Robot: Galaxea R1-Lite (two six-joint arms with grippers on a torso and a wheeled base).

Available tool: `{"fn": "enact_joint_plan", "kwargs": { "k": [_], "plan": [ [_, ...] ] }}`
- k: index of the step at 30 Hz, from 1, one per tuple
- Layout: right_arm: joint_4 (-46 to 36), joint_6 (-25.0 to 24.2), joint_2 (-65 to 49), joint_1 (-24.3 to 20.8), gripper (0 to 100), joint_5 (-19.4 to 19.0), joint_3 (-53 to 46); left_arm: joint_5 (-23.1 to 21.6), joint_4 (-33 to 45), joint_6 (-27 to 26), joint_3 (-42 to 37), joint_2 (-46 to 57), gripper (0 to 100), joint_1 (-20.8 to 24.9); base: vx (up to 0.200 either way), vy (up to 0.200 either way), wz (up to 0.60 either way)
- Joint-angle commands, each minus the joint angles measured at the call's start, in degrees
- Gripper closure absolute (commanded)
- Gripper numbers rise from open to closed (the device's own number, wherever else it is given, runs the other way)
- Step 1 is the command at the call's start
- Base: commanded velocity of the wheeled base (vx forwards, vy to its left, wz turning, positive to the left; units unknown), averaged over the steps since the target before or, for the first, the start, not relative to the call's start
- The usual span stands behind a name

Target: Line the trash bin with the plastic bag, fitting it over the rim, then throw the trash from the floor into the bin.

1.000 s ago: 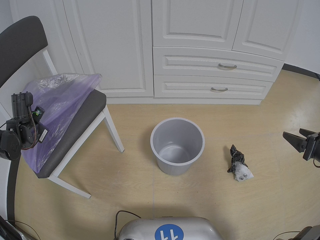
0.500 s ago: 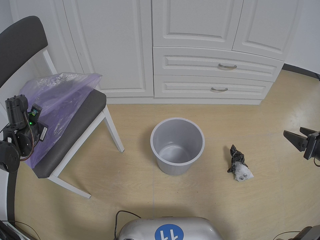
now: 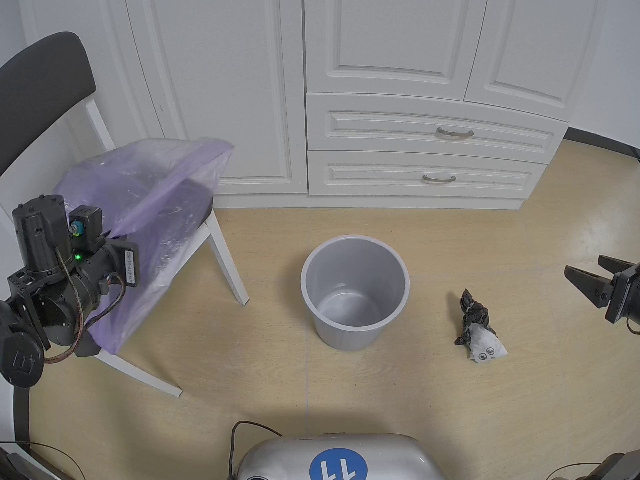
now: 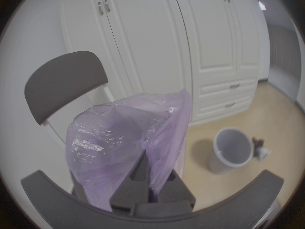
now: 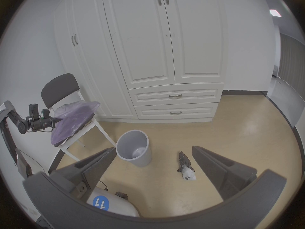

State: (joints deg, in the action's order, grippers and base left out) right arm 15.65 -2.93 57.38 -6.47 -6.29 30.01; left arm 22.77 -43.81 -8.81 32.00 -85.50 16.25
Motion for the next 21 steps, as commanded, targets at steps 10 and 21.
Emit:
{"fn": "enact_joint_plan", "kwargs": {
  "k": [10,21],
  "plan": [
    [0.34,0.64,1.95,-5.04,0,0.31,0.48,-3.61,0.04,14.35,9.4,2.01,100,16.62,0.0,0.0,0.0],
    [7.64,-1.47,4.23,-17.17,0,4.53,-3.56,-3.96,-0.04,26.66,17.48,1.22,100,24.27,0.0,0.0,0.0]
  ]
}}
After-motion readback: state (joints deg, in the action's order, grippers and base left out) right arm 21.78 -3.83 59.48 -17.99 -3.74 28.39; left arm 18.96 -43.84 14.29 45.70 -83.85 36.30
